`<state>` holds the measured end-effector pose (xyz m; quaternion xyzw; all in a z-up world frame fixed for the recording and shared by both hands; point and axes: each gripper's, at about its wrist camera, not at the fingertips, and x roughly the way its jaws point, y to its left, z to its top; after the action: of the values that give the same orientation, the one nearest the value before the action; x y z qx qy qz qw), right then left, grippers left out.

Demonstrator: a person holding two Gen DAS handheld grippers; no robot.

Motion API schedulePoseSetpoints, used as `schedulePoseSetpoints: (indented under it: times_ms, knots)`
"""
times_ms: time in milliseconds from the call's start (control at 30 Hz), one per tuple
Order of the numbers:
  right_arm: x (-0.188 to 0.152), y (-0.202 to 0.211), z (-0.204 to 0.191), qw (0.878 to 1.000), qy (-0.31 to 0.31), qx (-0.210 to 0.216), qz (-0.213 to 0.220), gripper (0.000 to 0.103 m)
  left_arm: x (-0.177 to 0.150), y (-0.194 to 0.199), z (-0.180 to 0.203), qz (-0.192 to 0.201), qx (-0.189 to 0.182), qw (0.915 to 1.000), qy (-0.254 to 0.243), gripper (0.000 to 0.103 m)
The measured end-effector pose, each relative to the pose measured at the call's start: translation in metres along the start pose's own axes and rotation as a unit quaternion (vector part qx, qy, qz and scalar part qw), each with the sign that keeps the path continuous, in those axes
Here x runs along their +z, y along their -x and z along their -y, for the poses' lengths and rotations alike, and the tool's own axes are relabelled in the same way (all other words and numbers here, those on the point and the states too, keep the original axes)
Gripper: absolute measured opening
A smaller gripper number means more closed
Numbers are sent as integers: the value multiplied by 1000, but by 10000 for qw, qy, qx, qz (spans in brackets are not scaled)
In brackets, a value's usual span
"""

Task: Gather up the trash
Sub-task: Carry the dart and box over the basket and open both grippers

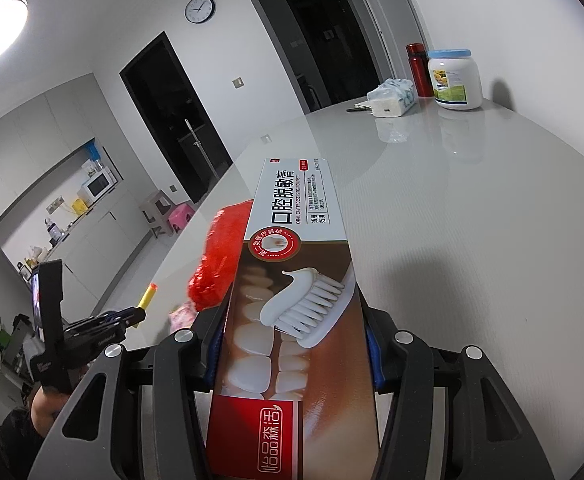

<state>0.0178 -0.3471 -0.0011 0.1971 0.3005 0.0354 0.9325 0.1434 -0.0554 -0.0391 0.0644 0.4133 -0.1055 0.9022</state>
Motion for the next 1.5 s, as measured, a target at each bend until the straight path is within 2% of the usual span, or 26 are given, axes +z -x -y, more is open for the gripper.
schedulePoseSetpoints:
  times_ms: [300, 467, 667, 967, 1233, 1500]
  knots:
    - [-12, 21, -52, 9991, 282, 299, 58, 51, -18, 52, -20, 345, -145, 9992, 141, 13]
    - [-20, 14, -98, 9965, 560, 619, -54, 51, -28, 72, -46, 462, -10, 9988, 184, 13]
    - [-35, -24, -168, 9871, 939, 1179, -532, 51, -45, 88, -97, 455, 269, 9977, 420, 13]
    - [-66, -78, -265, 9670, 1479, 1667, -1236, 51, -72, 93, -173, 357, 572, 9930, 965, 13]
    - [-93, -126, -330, 9460, 1853, 1814, -1945, 51, -97, 82, -217, 92, 728, 9897, 1228, 13]
    - [-117, -154, -376, 9280, 2195, 1694, -2489, 51, -127, 64, -245, -269, 729, 9873, 1383, 13]
